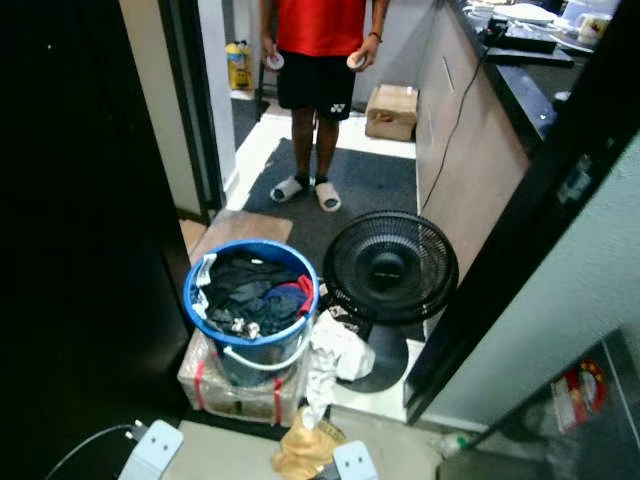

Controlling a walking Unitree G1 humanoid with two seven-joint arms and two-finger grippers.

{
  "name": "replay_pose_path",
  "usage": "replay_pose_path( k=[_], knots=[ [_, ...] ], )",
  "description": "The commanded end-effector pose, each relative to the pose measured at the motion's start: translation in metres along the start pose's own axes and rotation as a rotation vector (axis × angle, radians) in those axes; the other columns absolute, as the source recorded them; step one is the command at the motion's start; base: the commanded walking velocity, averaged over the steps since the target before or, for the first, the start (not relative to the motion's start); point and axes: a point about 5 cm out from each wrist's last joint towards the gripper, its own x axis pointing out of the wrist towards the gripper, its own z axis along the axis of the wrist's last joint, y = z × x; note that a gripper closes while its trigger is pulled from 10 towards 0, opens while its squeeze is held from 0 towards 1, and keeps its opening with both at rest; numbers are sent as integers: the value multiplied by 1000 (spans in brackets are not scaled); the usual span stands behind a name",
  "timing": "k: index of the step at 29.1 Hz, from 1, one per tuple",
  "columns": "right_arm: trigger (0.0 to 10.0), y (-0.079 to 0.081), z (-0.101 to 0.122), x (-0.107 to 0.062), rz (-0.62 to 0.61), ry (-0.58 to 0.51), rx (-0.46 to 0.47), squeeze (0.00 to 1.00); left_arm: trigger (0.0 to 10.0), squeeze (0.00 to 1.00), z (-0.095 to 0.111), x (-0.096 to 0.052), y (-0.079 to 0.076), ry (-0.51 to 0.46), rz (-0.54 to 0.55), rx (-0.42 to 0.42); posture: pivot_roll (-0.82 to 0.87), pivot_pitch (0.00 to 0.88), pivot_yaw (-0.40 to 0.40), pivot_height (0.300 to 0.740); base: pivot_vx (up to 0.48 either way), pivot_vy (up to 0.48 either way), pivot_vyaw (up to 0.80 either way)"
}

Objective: Clothes washing

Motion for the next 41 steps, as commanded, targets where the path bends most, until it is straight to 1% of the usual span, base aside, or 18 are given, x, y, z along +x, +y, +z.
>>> replay_pose_path(
  k=[1, 6, 17, 29, 32, 36, 37, 39, 41],
  knots=[
    [10000, 5, 1, 1, 10, -2, 6, 0, 10000, 0, -13, -4, 2, 40, 5, 2, 43, 0, 29, 740, 454, 0, 0],
    [10000, 5, 0, 0, 9, -1, 7, 0, 10000, 0, -13, -4, 2, 44, 6, 3, 43, 0, 29, 740, 412, 0, 0],
    [10000, 4, 1, 0, 8, -2, 2, 0, 10000, 0, -15, -4, 1, 53, 12, -11, 43, 0, 25, 740, 0, 0, 0],
    [10000, 3, 0, 0, 2, 0, 1, 0, 10000, 0, -15, -4, 0, 53, 9, -4, 40, 0, 26, 740, 0, 0, 0],
    [10000, 2, 1, 0, -7, -9, 7, 0, 10000, 0, -15, -4, 1, 55, 11, -3, 39, 0, 29, 740, 0, 0, 0],
    [10000, 0, 4, 0, -22, -38, 25, 0, 10000, 0, -14, -4, 3, 48, 22, -23, 38, 0, 29, 740, 0, 0, 0],
    [10000, -6, 21, 2, -42, -113, 31, 0, 10000, 0, -2, -2, 9, -4, 27, -37, 35, 0, 33, 740, 0, 0, 0],
    [10000, -6, 21, 2, -42, -113, 31, 0, 10000, 0, -2, -2, 9, -4, 27, -37, 35, 0, 33, 740, 0, 0, 0],
    [10000, -17, 57, 3, -76, -265, 32, 0, 10000, 0, 27, 2, 21, -130, 28, -46, 32, 0, 37, 740, 0, 0, 0]
  ],
)
